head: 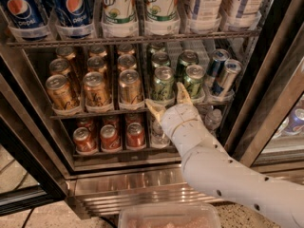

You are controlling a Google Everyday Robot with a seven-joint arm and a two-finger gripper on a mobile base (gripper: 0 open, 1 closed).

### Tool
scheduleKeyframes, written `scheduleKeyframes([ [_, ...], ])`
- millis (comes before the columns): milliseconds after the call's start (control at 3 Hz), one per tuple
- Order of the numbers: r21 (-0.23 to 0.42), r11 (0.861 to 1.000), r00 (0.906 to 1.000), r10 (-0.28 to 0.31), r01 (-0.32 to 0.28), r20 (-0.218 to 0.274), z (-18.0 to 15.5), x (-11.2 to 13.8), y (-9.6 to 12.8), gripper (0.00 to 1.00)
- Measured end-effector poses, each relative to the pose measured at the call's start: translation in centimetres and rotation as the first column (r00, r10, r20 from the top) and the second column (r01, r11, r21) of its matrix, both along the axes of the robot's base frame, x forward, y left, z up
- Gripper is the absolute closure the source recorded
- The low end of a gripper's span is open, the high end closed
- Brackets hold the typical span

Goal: Pick green can from middle shelf of fridge

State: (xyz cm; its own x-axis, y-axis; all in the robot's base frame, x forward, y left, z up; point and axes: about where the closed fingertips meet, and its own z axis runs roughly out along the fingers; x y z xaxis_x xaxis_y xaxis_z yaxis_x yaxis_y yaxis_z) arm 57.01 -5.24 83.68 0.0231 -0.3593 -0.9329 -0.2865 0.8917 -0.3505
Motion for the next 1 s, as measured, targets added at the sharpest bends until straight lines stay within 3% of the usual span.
scheduleKeyframes([
  [1000, 0.043, 0.999, 0.9992, -0.031, 0.030, 0.026, 0.1, 2.0, 0.2, 0.39],
])
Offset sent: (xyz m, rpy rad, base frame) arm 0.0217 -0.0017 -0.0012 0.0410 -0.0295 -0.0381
